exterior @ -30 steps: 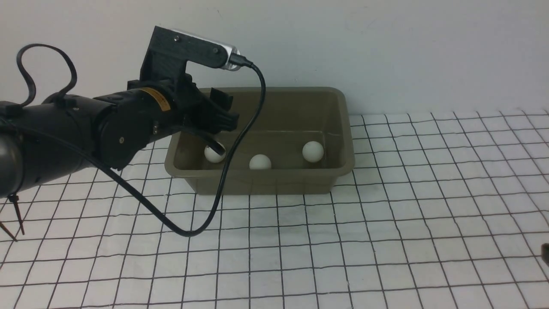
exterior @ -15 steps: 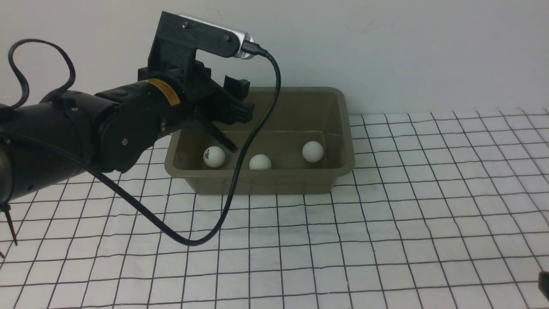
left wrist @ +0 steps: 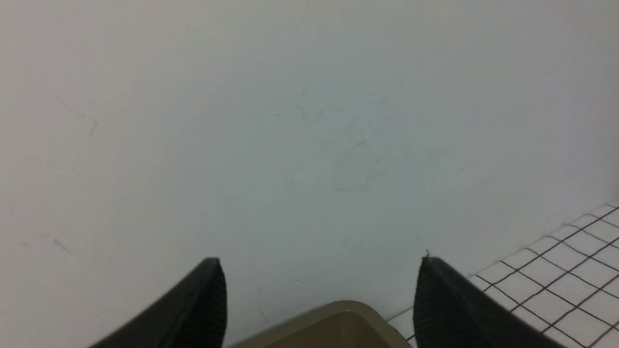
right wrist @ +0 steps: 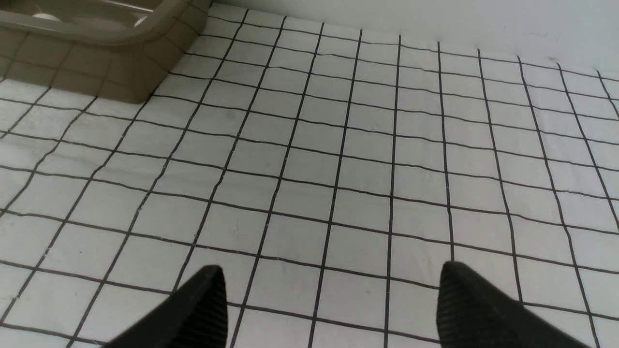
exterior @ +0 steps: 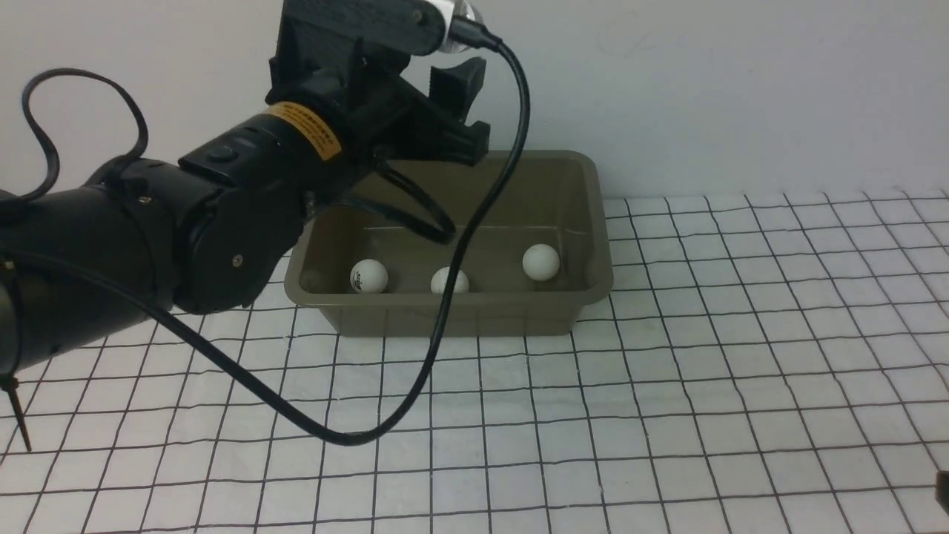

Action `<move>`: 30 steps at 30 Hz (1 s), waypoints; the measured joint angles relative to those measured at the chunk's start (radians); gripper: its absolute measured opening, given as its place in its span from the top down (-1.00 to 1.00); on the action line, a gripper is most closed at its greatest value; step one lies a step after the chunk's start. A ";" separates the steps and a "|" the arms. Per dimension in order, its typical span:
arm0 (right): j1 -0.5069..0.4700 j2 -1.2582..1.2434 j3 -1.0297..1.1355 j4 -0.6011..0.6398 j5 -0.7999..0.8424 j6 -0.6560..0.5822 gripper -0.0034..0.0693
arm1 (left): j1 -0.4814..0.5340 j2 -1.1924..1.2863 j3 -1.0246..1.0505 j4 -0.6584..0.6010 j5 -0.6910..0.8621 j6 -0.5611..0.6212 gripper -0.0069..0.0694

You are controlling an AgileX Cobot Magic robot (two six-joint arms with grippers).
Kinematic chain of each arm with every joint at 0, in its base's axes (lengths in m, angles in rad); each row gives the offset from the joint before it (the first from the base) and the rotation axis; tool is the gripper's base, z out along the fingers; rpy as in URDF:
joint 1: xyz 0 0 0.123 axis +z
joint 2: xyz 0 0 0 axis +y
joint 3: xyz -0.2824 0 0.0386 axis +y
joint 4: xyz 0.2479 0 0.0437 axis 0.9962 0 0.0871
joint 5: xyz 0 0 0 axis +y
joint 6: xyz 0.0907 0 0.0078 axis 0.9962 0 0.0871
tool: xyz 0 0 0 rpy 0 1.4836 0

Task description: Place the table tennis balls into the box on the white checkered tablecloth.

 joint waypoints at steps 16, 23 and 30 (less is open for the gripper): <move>0.000 0.000 0.000 0.000 0.003 0.000 -0.54 | -0.039 -0.098 0.002 0.013 0.067 -0.039 -0.41; 0.000 0.000 0.000 0.000 0.004 0.000 -0.54 | -0.057 -0.340 0.002 0.146 0.328 -0.045 -0.41; 0.000 0.000 0.000 0.000 0.005 0.000 -0.54 | -0.024 -0.588 0.002 0.152 0.944 -0.021 -0.41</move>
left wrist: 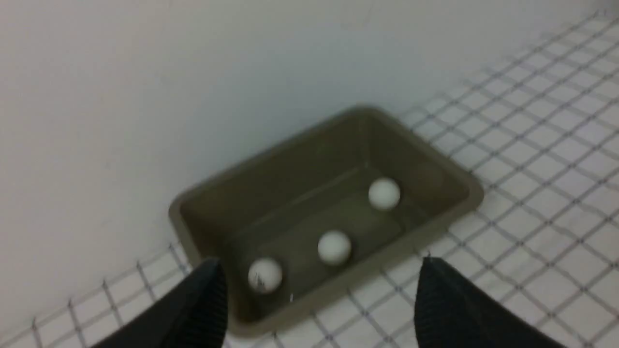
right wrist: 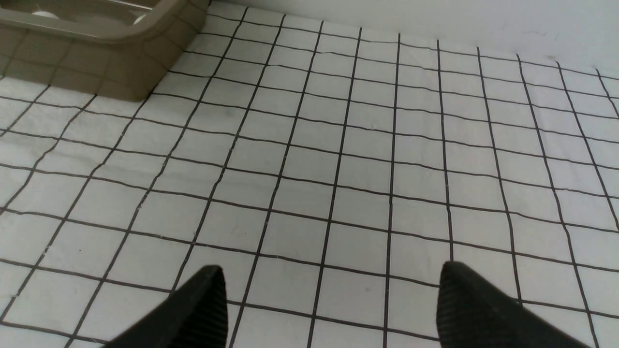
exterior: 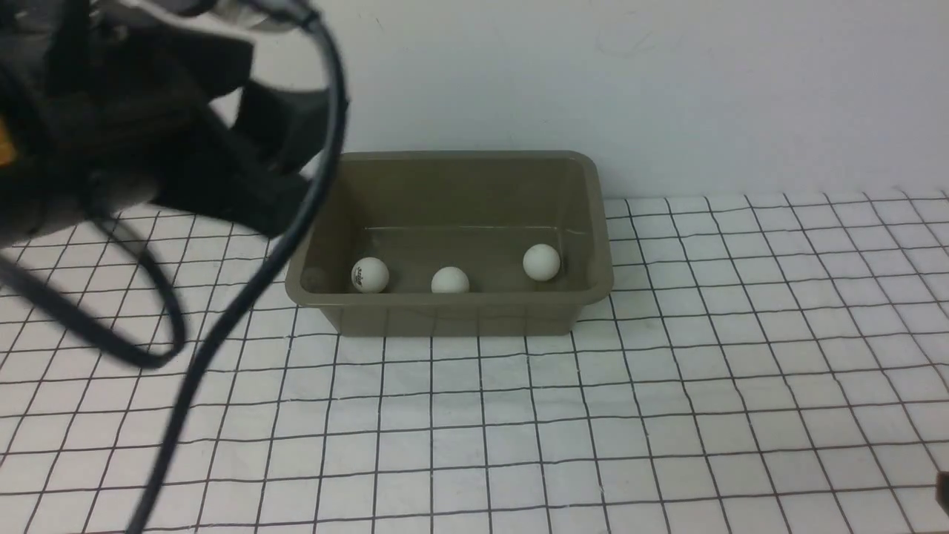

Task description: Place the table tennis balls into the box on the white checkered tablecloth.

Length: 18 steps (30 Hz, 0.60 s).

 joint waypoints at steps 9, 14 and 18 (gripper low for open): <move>0.000 0.000 0.000 0.000 0.000 0.000 -0.54 | 0.056 -0.236 0.020 -0.004 0.265 0.005 -0.41; 0.000 0.000 0.000 0.000 0.000 0.000 -0.54 | 0.287 -0.375 0.233 -0.007 0.164 -0.070 -0.41; 0.000 0.000 0.000 0.000 0.000 0.000 -0.54 | 0.403 -0.436 0.442 -0.080 -0.001 -0.092 -0.41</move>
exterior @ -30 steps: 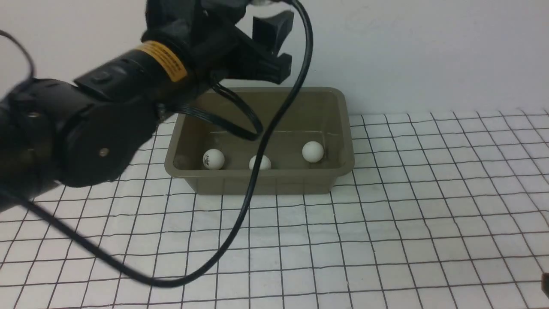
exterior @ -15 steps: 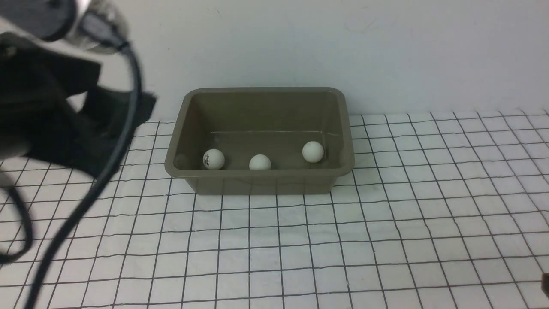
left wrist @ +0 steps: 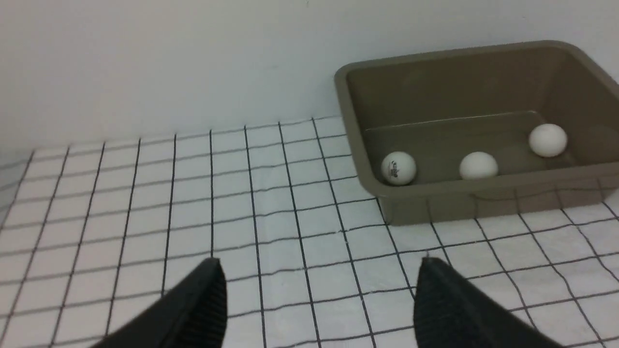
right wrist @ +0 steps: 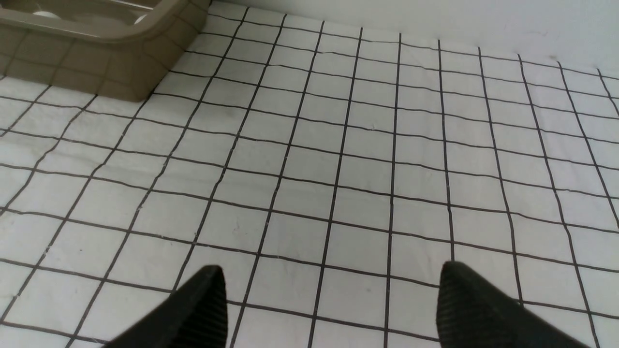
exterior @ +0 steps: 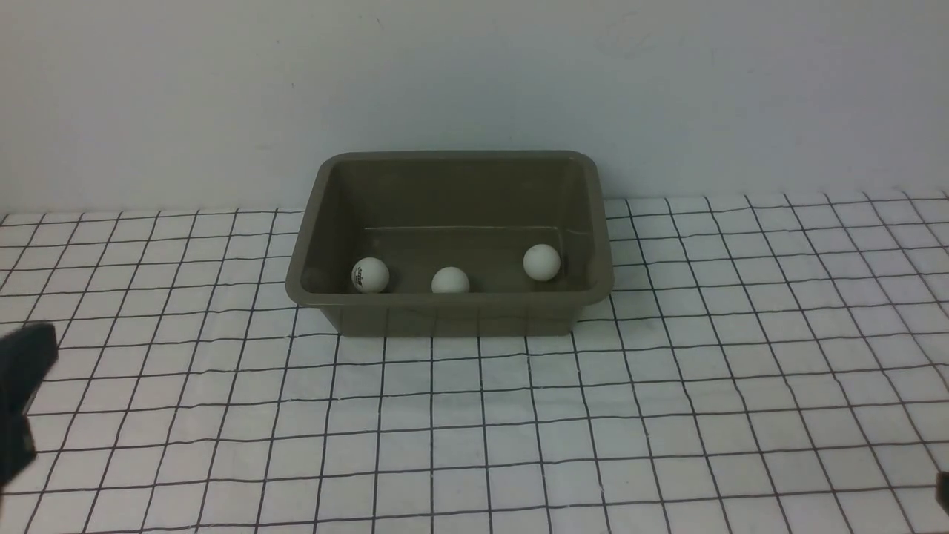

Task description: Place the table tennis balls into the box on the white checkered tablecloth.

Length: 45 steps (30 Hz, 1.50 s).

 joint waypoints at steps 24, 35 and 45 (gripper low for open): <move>0.000 0.000 0.000 0.000 0.000 0.000 -0.54 | 0.291 -0.493 0.617 -0.047 -0.164 0.106 -0.41; 0.000 0.000 0.000 0.000 0.003 0.000 -0.54 | 0.291 -0.517 0.618 -0.047 -0.166 0.136 -0.41; 0.000 0.000 0.000 0.000 0.003 0.000 -0.54 | 0.291 -0.517 0.618 -0.047 -0.166 0.147 -0.41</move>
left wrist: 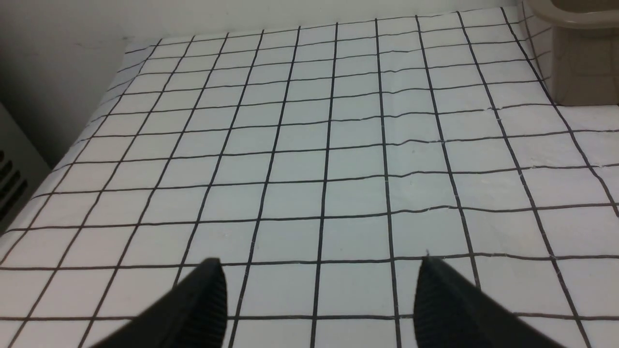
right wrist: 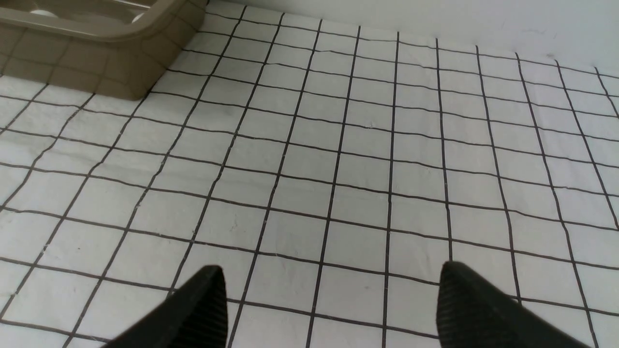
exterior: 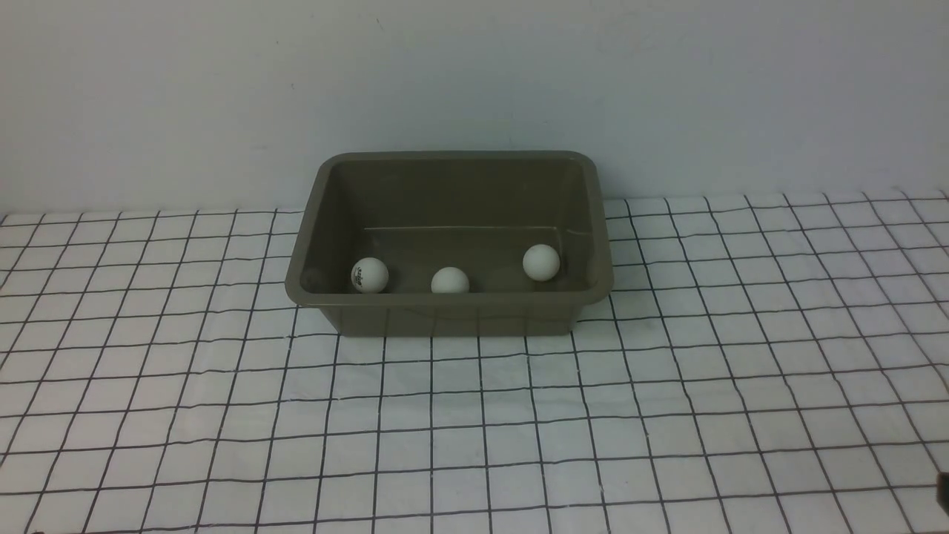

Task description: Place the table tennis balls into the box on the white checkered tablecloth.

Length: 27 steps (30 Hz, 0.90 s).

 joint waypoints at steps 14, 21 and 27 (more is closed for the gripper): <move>0.000 0.000 0.000 -0.027 -0.031 0.012 -0.54 | 0.000 0.000 0.000 0.000 0.000 0.003 -0.41; -0.087 -0.002 0.072 -0.153 -0.580 0.101 -0.54 | 0.000 0.000 0.000 0.000 0.000 0.003 -0.41; -0.240 -0.024 0.157 -0.154 -0.743 0.217 -0.54 | 0.000 0.000 0.000 0.000 0.000 0.003 -0.41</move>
